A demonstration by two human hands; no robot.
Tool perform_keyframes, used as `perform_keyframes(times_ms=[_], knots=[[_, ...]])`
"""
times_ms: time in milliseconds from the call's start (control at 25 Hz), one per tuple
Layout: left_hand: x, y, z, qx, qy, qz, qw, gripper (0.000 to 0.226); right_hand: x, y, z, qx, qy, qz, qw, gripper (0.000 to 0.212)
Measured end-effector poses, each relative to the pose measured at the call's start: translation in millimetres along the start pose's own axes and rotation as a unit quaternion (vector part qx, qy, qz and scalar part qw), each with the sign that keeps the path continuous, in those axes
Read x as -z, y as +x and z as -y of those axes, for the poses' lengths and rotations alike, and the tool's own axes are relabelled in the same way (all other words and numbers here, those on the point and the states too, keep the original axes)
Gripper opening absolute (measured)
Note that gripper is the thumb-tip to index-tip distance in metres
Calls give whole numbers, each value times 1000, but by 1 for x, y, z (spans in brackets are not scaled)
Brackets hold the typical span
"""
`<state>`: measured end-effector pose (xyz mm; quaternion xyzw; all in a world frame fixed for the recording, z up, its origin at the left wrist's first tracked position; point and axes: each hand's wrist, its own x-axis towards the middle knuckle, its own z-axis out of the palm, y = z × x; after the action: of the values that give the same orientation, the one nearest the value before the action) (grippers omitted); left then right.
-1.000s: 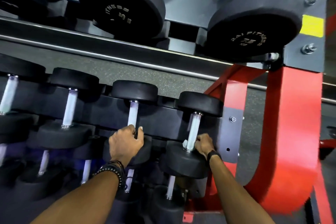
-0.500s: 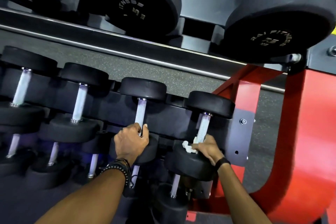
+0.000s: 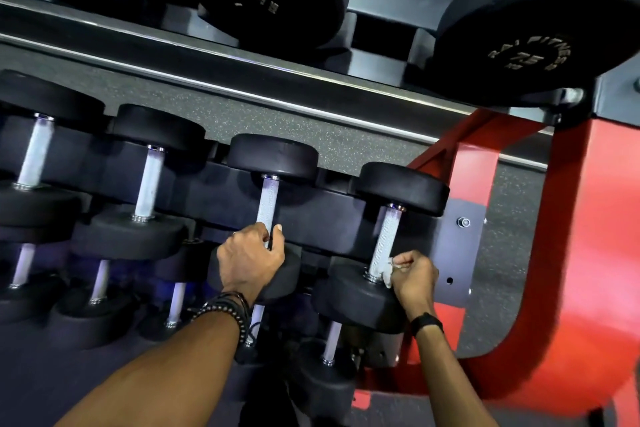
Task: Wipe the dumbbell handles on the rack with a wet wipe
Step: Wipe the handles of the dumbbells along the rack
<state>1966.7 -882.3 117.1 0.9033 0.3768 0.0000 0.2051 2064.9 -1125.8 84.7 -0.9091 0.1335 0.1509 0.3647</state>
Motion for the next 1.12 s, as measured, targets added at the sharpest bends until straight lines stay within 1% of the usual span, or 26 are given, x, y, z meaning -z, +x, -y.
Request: perform_keyframes(times_ms=[40,80,120,160,200,240,280,400,480,520,560,640,680,720,800,840,880,920,960,1000,1040,1080,1120], knots=[[-1,0,0,1,-1,-2,1000,37,0,1,-1,-32,21,10,999,14],[-1,0,0,0,-3,-4,1000,38,2,1,-2,-54,38,39,997,11],[-1,-1,0,-2,-3,-6,1000,39,4,-1,-3,-56,46,71,995,11],[-2,0,0,-1,-1,-8,1000,40,5,-4,-5,-36,31,87,995,15],[-2,1,1,0,0,-6,1000,40,4,-8,-7,0,-8,82,997,18],[-3,1,2,0,-2,-2,1000,40,4,-12,-7,24,-24,62,998,21],[-3,0,1,-1,-4,1,1000,39,4,-14,-3,36,-8,31,999,22],[-2,1,0,4,0,2,1000,38,0,12,26,39,122,-82,988,10],[-3,0,1,5,2,-1,1000,38,-1,33,42,75,120,-125,982,5],[-3,0,1,3,2,-3,1000,38,-1,36,42,91,103,-124,983,8],[-3,0,1,1,1,-3,1000,38,-1,32,35,94,77,-106,987,9],[-4,0,1,-3,-3,-9,1000,39,0,4,12,70,53,-46,995,13],[-4,1,2,-5,-3,-10,1000,40,1,-9,4,52,71,-20,996,16],[-5,0,3,-8,-2,-9,1000,42,2,-12,2,35,114,-16,993,18],[-7,0,3,-14,3,-11,1000,44,-1,14,21,-1,227,-61,972,19],[-8,0,3,-16,6,-15,1000,44,-1,31,34,-22,266,-67,961,17],[-8,0,4,-18,8,-21,1000,44,-5,42,39,-42,281,-56,957,14],[-9,1,5,-20,9,-25,999,44,-10,46,35,-64,271,-35,960,15],[-10,1,5,-22,9,-26,999,44,-16,41,25,-85,251,11,964,22],[-10,1,6,-23,7,-25,999,44,-17,28,12,-94,233,87,964,27],[-10,0,5,-25,7,-25,999,44,-16,19,4,-94,228,162,955,28],[-10,1,5,-26,7,-26,999,44,-11,17,8,-84,236,206,946,28],[-10,1,6,-27,6,-25,999,44,-8,28,17,-84,256,227,936,28]])
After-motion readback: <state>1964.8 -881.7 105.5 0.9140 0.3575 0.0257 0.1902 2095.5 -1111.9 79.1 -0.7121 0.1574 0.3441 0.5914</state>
